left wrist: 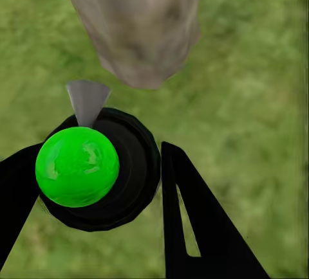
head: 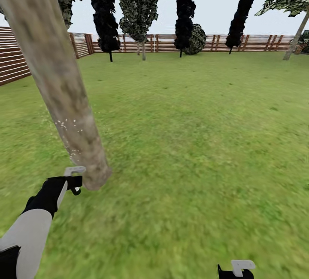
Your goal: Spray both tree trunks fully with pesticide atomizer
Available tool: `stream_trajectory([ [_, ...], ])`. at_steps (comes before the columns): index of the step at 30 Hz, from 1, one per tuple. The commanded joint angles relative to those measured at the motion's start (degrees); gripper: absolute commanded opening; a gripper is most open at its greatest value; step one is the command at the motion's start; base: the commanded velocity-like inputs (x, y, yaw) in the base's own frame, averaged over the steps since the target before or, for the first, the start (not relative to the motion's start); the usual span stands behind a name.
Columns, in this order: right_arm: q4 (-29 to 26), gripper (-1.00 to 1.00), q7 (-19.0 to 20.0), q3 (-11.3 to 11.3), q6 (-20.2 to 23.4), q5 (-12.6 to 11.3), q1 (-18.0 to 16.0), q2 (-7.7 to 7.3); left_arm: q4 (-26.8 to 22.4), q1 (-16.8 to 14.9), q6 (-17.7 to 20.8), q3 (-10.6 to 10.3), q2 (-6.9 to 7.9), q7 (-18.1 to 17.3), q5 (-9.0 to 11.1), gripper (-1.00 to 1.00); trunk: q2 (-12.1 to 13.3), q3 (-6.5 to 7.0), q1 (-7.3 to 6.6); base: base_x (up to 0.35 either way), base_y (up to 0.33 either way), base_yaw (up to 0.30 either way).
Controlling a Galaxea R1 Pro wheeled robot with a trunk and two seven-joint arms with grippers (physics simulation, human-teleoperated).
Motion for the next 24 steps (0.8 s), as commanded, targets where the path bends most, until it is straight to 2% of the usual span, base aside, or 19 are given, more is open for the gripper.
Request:
stream_trajectory([
  [1, 0.13, 1.00, -0.30, -0.31, -0.21, 0.60, -0.05, -0.01, -0.13, -0.04, 0.27, 0.29, -0.06, -0.51, -0.64, -1.00, -0.02, -0.05, -0.01, 0.000, -0.274, 0.000],
  [11, 0.21, 1.00, -0.30, -0.30, -0.21, 0.60, -0.05, 0.00, -0.08, -0.04, 0.34, 0.29, -0.06, -0.51, -0.89, -1.00, -0.02, -0.05, -0.01, 0.076, -0.275, 0.013],
  [18, 0.21, 1.00, -0.30, -0.30, -0.21, 0.60, -0.09, 0.07, 0.00, -0.04, 0.58, 0.16, -0.06, -0.40, -1.00, -1.00, -0.02, -0.05, -0.01, 0.149, -0.266, 0.254],
  [21, 0.21, 1.00, -0.30, -0.30, -0.21, 0.60, -0.06, 0.07, 0.04, -0.04, 0.92, -0.04, -0.05, 3.21, -0.94, -1.00, -0.02, -0.05, -0.01, 0.179, -0.242, 0.276],
  [24, 0.21, 1.00, -0.30, -0.30, -0.21, 0.60, -0.09, 0.07, 0.19, -0.04, 0.96, -0.06, -0.06, 4.32, -0.85, -1.00, -0.02, -0.05, -0.01, 0.181, -0.240, 0.276],
])
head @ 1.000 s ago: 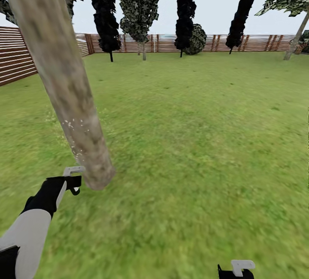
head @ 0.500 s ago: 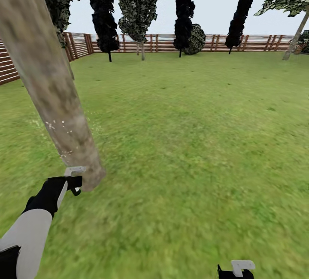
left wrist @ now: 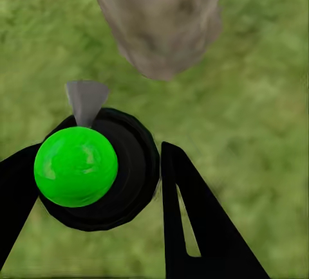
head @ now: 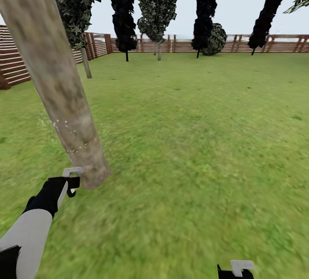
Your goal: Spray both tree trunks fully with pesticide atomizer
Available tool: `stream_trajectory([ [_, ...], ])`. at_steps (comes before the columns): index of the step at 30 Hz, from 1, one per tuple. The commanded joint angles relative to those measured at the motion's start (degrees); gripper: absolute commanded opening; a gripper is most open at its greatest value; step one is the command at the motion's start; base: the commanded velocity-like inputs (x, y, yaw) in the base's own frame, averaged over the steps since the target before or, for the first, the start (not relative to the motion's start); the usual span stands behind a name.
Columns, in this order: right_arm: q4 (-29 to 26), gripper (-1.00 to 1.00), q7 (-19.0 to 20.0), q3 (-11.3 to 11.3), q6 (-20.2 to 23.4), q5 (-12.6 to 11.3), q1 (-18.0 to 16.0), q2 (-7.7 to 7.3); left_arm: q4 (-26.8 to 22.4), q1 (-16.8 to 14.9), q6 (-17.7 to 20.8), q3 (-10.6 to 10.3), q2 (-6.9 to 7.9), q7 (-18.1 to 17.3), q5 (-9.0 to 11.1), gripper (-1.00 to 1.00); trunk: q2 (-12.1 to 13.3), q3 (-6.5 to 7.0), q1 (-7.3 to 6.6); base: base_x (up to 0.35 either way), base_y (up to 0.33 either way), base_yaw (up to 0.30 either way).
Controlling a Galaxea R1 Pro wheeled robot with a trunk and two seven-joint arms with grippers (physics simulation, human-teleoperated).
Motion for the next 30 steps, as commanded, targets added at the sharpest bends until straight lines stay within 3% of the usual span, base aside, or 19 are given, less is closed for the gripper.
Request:
stream_trajectory([
  [1, 0.12, 1.00, -0.30, -0.32, -0.22, 0.60, -0.02, -0.02, -0.06, -0.05, 0.25, 0.22, -0.05, -0.25, -0.48, -1.00, -0.02, -0.05, 0.01, 0.181, -0.240, 0.252],
  [15, 0.12, 1.00, -0.30, -0.32, -0.22, 0.60, -0.03, -0.02, -0.14, -0.05, 0.34, 0.22, 0.03, -0.21, -0.59, -1.00, -0.02, -0.05, 0.01, 0.038, -0.264, 0.020],
  [21, 0.12, 1.00, -0.30, -0.29, -0.22, 0.60, -0.02, -0.02, -0.14, -0.05, 0.34, 0.22, 0.03, -0.18, -0.65, -1.00, -0.02, -0.05, 0.01, 0.024, -0.272, 0.252],
  [30, 0.12, 1.00, -0.30, -0.31, -0.22, 0.60, -0.03, -0.02, -0.08, -0.05, 0.23, 0.20, -0.09, -0.14, -0.51, -1.00, -0.02, -0.05, 0.01, 0.217, -0.208, 0.268],
])
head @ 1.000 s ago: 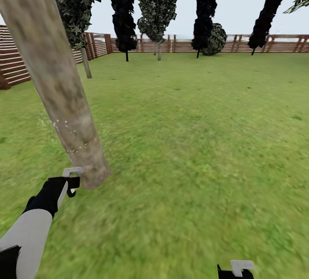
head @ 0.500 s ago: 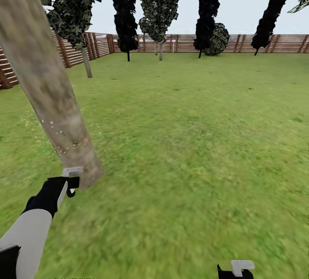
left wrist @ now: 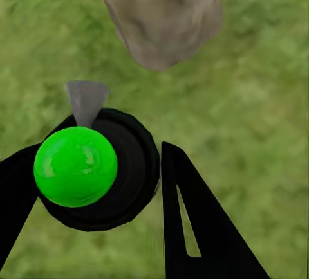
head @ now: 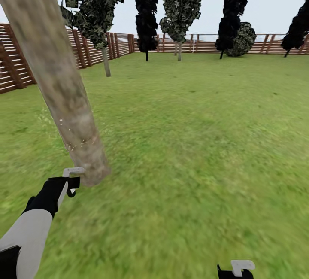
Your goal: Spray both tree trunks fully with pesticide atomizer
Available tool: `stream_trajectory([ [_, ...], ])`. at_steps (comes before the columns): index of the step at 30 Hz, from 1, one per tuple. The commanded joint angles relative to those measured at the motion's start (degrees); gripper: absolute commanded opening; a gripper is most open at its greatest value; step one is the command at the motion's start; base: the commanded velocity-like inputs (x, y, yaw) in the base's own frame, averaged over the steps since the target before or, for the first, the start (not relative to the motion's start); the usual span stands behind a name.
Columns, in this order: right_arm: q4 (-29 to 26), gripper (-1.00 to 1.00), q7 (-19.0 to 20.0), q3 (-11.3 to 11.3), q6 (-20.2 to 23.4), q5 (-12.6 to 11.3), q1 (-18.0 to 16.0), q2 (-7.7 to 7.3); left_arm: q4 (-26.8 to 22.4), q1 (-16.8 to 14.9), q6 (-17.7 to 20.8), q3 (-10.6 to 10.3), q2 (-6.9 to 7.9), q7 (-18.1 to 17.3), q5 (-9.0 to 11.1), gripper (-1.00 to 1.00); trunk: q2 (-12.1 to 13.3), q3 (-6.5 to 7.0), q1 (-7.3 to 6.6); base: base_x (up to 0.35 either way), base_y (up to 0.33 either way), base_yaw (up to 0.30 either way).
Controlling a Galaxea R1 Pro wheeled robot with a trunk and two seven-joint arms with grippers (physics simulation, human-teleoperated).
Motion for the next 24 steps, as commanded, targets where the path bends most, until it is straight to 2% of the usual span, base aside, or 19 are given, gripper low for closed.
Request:
stream_trajectory([
  [1, 0.11, 1.00, -0.30, -0.33, -0.22, 0.60, -0.05, -0.02, -0.06, -0.05, 0.14, 0.22, -0.08, -0.32, -0.48, -1.00, -0.02, -0.05, 0.02, 0.241, -0.190, 0.083],
  [5, 0.11, 1.00, -0.30, -0.33, -0.22, 0.60, -0.01, -0.02, -1.52, 1.09, -0.03, 0.21, 0.04, -0.53, -0.24, -1.00, -0.02, -0.05, 0.02, 0.218, -0.187, 0.052],
  [10, 0.12, 1.00, -0.21, -0.33, -0.22, 0.60, -0.03, -0.02, -12.26, 0.60, 4.36, 0.17, -0.17, -0.99, -0.13, -1.00, -0.02, -0.05, 0.02, -0.177, -0.135, 0.240],
  [11, 0.11, 1.00, -0.21, -0.33, -0.22, 0.60, -0.03, -0.02, -12.91, 0.48, 4.64, -0.43, -0.18, -1.05, -0.19, -1.00, -0.02, -0.05, 0.02, -0.035, -0.015, 0.065],
  [12, 0.11, 1.00, -0.21, -0.33, -0.22, 0.60, -0.02, -0.06, -13.10, 0.24, 4.78, -2.61, -0.27, -1.02, -0.27, -1.00, -0.02, -0.05, 0.02, -0.012, -0.005, 0.021],
  [13, 0.11, 1.00, -0.21, -0.33, -0.22, 0.60, -0.01, -0.09, -13.27, -0.86, 5.10, -4.08, -0.48, -0.89, -0.36, -1.00, -0.02, -0.05, 0.02, -0.005, -0.002, 0.009],
  [14, 0.11, 1.00, -0.21, -0.33, -0.22, 0.63, -0.02, -0.10, -13.02, -2.72, 7.08, -4.80, -0.28, -0.94, -0.40, -1.00, -0.02, -0.05, 0.02, -0.002, -0.001, 0.004],
  [17, 0.11, 1.00, -0.23, -0.33, -0.22, 0.61, -0.01, -0.11, -12.68, -5.15, 10.45, -5.19, 0.27, -1.14, -0.25, -1.00, -0.02, -0.05, 0.02, 0.000, 0.000, 0.001],
  [18, 0.11, 1.00, -0.22, -0.33, -0.22, 0.60, -0.02, -0.11, -12.37, -6.87, 10.78, -5.20, 0.41, -1.17, -0.29, -1.00, -0.02, -0.05, 0.02, 0.000, 0.000, 0.000],
  [19, 0.11, 1.00, -0.22, -0.33, -0.22, 0.60, -0.01, -0.11, -11.75, -7.81, 10.88, -5.04, 0.81, -1.21, -0.30, -1.00, -0.02, -0.05, 0.02, 0.000, 0.000, 0.000],
  [22, 0.11, 1.00, -0.23, -0.34, -0.22, 0.60, -0.01, -0.11, -10.62, -8.66, 10.97, -4.80, 4.53, -2.36, -0.08, -1.00, -0.02, -0.05, 0.02, 0.000, 0.000, 0.000],
  [24, 0.11, 1.00, -0.29, -0.34, -0.22, 0.60, -0.03, -0.11, -10.75, -8.20, 10.93, -5.05, 4.81, -3.84, -0.11, -1.00, -0.02, -0.05, 0.02, 0.000, 0.000, 0.129],
])
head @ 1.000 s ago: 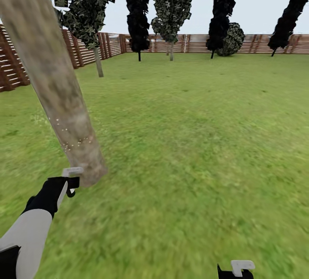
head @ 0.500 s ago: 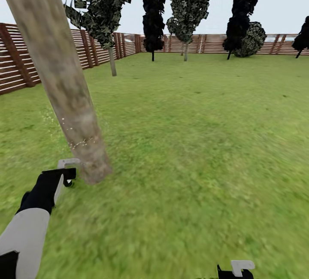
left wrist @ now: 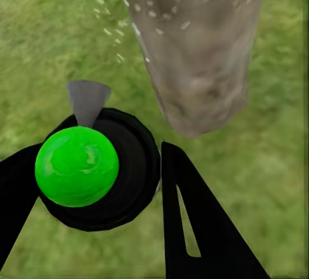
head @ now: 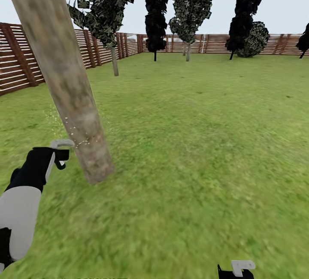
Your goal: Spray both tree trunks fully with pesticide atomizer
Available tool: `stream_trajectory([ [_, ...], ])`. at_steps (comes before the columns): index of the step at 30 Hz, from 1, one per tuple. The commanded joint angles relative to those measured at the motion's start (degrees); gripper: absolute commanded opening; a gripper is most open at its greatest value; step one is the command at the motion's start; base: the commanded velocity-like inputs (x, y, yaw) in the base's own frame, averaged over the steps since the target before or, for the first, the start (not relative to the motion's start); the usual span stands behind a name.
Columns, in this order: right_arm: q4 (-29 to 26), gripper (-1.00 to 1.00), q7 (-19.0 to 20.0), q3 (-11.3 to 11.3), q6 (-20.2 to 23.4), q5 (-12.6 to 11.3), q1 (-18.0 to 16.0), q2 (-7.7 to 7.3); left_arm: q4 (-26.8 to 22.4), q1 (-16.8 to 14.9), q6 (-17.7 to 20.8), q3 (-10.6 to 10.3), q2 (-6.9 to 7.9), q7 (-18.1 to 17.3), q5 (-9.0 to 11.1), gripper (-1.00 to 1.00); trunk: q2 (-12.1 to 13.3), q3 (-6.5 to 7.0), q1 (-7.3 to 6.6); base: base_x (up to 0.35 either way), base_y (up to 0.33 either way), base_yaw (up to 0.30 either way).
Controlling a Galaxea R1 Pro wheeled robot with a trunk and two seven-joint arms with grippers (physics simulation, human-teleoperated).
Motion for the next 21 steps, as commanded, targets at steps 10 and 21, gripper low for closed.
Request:
stream_trajectory([
  [10, 0.10, 1.00, -0.31, -0.30, -0.21, 0.61, -0.04, 0.04, -0.72, 0.20, 0.25, -0.03, -0.45, -0.97, -0.79, -1.00, -0.02, -0.05, -0.01, 0.047, -0.144, 0.139],
  [21, 0.10, 1.00, -0.31, -0.30, -0.21, 0.61, -0.03, 0.07, -0.64, 0.29, 0.17, 0.05, -0.45, -0.82, -0.90, -1.00, -0.02, -0.05, -0.01, 0.055, -0.262, 0.074],
])
